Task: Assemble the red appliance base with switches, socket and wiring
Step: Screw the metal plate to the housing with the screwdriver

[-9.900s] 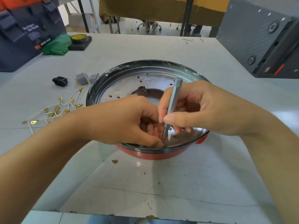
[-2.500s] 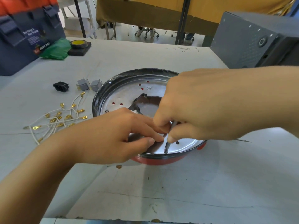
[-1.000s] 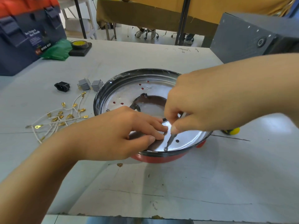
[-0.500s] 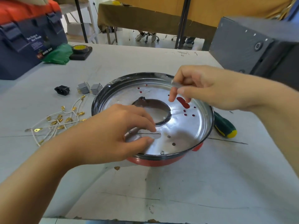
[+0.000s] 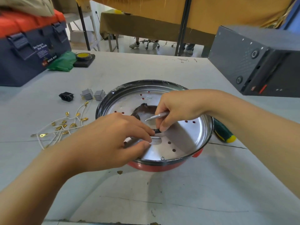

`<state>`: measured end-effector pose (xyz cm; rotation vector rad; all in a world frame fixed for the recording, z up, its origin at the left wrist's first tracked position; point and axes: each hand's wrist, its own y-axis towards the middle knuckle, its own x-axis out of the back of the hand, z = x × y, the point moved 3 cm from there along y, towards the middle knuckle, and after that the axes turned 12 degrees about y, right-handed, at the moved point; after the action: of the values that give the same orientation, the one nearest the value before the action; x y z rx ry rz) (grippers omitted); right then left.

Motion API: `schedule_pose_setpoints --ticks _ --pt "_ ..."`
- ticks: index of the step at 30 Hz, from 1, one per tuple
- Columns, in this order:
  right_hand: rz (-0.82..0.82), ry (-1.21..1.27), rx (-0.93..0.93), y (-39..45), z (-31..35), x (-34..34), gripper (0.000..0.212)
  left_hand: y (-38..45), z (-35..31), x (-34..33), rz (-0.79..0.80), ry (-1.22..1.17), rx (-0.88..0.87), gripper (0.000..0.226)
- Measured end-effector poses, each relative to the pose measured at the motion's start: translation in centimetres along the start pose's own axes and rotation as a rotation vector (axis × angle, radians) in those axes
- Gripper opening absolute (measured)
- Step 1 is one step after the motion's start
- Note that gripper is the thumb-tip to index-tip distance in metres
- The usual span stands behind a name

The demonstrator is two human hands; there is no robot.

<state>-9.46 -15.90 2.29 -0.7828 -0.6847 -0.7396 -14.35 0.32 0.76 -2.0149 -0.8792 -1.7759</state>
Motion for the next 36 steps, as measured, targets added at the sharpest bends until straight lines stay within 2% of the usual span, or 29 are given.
schedule_pose_setpoints --ticks 2,5,15,23,30,36 --pt "0.036 0.011 -0.025 0.3 0.1 -0.1 0.009 -0.1 0.1 0.2 0.004 -0.015 0.004 0.039" --pt "0.035 0.064 -0.083 0.3 -0.1 -0.3 0.007 -0.5 0.4 0.5 0.009 -0.029 0.023 0.039" --pt "-0.187 0.272 -0.151 -0.4 0.4 -2.2 0.016 -1.1 1.3 1.0 -0.002 0.006 0.078 0.041" --pt "-0.359 0.34 -0.15 -0.3 0.8 -3.3 0.021 -0.8 0.8 0.4 0.006 0.109 0.07 0.056" --pt "-0.264 0.325 -0.079 -1.8 -0.2 -2.0 0.016 -0.7 2.0 0.0 0.022 0.094 0.039 0.051" --pt "-0.16 0.29 -0.068 -2.0 -0.8 -1.9 0.009 -0.4 3.1 0.3 0.054 0.091 0.059 0.055"
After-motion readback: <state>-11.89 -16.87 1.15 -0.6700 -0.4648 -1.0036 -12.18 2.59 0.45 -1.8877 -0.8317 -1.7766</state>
